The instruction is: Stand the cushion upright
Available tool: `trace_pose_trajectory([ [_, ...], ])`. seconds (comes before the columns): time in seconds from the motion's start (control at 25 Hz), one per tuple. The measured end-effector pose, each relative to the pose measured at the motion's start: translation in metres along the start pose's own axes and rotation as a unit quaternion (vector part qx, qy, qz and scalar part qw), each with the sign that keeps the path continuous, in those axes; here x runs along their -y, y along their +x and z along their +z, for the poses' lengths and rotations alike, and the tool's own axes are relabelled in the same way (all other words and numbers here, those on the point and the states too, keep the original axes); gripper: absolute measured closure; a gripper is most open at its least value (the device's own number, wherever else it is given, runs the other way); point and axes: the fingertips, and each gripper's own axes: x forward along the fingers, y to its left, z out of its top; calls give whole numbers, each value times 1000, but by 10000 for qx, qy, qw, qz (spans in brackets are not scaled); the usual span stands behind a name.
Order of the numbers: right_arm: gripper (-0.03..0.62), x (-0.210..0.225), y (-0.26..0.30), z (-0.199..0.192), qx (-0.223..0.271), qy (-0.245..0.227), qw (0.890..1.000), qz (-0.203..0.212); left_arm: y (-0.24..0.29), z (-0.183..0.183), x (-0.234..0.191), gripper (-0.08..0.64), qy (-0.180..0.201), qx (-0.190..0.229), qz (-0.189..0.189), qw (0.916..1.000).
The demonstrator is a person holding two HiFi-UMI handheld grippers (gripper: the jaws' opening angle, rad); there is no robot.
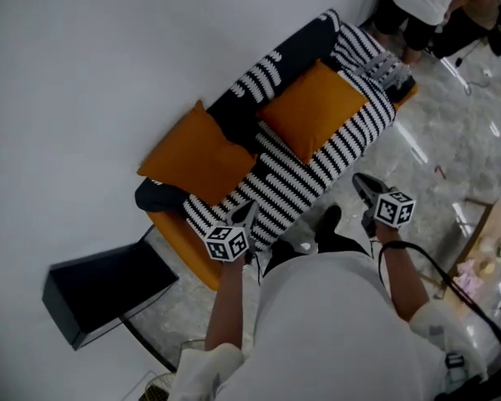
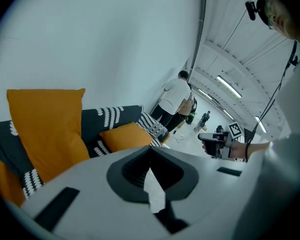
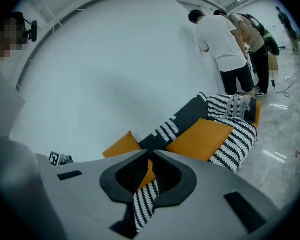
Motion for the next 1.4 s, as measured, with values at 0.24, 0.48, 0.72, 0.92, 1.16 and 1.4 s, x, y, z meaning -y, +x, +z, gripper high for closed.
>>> trace_pose_trajectory([
  [0.24, 543, 40, -13, 26, 87, -13, 9996, 279, 44, 5, 40, 558, 65, -26, 194, 9998],
  [0.48, 543, 82, -25, 41, 20, -40, 9992, 389, 83, 9, 72, 558, 61, 38, 308, 9995],
  [0.72, 543, 124, -45, 49, -21, -11, 9993, 383, 114, 9, 104, 558, 183, -43, 380, 9991],
  [0.92, 541, 143, -52, 45, -15, 148, 9994, 312, 130, 5, 120, 558, 282, -270, 293, 9988],
  [1.16, 541, 156, -48, 38, -93, 283, 9994, 196, 152, 21, 120, 558, 486, -368, 238, 9979],
  [1.4, 543, 157, -33, 48, -180, 250, 9995, 79, 169, 46, 106, 558, 608, -352, 187, 9974],
])
